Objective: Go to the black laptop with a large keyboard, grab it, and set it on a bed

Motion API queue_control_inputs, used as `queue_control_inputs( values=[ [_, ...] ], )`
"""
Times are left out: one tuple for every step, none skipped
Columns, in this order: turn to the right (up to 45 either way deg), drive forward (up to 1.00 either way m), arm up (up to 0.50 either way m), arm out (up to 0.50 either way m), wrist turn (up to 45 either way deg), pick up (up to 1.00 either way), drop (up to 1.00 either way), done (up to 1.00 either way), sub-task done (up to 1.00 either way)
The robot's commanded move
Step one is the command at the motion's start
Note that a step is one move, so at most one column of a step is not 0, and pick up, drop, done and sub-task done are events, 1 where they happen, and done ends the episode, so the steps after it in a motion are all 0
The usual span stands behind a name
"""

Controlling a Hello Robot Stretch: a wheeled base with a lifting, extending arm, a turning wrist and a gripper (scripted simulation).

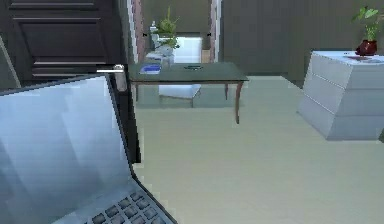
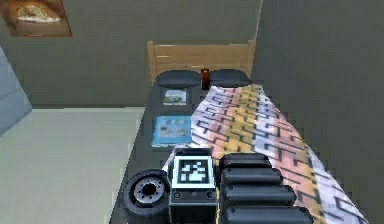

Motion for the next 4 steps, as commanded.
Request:
queue_control_inputs(
  values=[
    [-21.0, 0.0, 0.0, 0.0, 0.0, 0.0, 0.0, 0.0, 0.0],
    [0.0, 0.3, 0.0, 0.0, 0.0, 0.0, 0.0, 0.0, 0.0],
    [42.0, 0.0, 0.0, 0.0, 0.0, 0.0, 0.0, 0.0, 0.0],
    [0.0, 0.6, 0.0, 0.0, 0.0, 0.0, 0.0, 0.0, 0.0]
  ],
)
